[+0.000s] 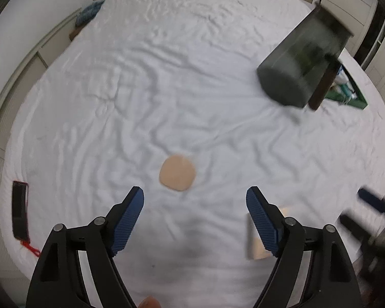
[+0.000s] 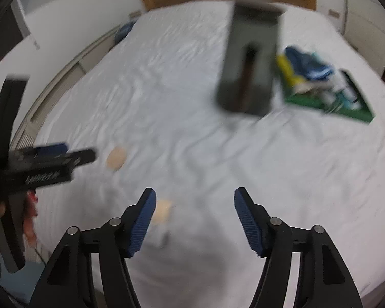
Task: Organize soft objects
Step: 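Move both open tools away from the tray toward the items on the bed, then grasp the beige sponge with the left tool while the right tool grasps the tissue pack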
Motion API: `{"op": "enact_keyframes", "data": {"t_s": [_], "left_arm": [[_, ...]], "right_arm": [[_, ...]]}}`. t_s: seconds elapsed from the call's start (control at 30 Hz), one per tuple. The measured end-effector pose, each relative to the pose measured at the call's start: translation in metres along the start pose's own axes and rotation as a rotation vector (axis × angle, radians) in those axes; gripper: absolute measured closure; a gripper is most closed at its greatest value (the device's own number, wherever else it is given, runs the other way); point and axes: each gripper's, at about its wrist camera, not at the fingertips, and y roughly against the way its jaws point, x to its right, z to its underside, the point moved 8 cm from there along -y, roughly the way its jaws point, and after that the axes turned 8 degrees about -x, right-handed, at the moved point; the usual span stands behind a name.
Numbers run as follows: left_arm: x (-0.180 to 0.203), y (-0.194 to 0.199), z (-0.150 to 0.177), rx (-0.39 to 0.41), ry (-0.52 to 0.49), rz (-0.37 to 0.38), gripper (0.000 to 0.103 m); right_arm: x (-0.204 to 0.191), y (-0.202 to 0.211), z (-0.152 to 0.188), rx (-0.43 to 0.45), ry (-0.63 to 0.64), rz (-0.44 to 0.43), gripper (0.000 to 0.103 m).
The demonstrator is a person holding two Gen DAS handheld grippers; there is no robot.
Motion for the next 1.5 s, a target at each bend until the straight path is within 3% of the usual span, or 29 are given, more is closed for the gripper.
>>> {"op": "enact_keyframes", "data": {"t_s": [0.3, 0.83, 1.23, 1.5], "left_arm": [[-0.026, -0.053, 0.022, -0.047, -0.019, 0.026, 0.024], [-0.034, -0.100, 0.001, -0.075, -0.044, 0.008, 0.024], [-0.038, -0.113, 0.001, -0.086, -0.056, -0.016, 0.024], [-0.033, -0.116, -0.004, -0.082, -0.049, -0.027, 0.024]], "right_arm": [[-0.032, -0.058, 0.020, -0.063, -0.045, -0.003, 0.031], [-0.043, -0.116, 0.011, -0.088, -0.044, 0.034, 0.028], [-0.037, -0.140, 0.005, -0.124, -0.051, 0.035, 0.041], [-0.034, -0.140, 0.007, -0.132, -0.038, 0.036, 0.044]]}}
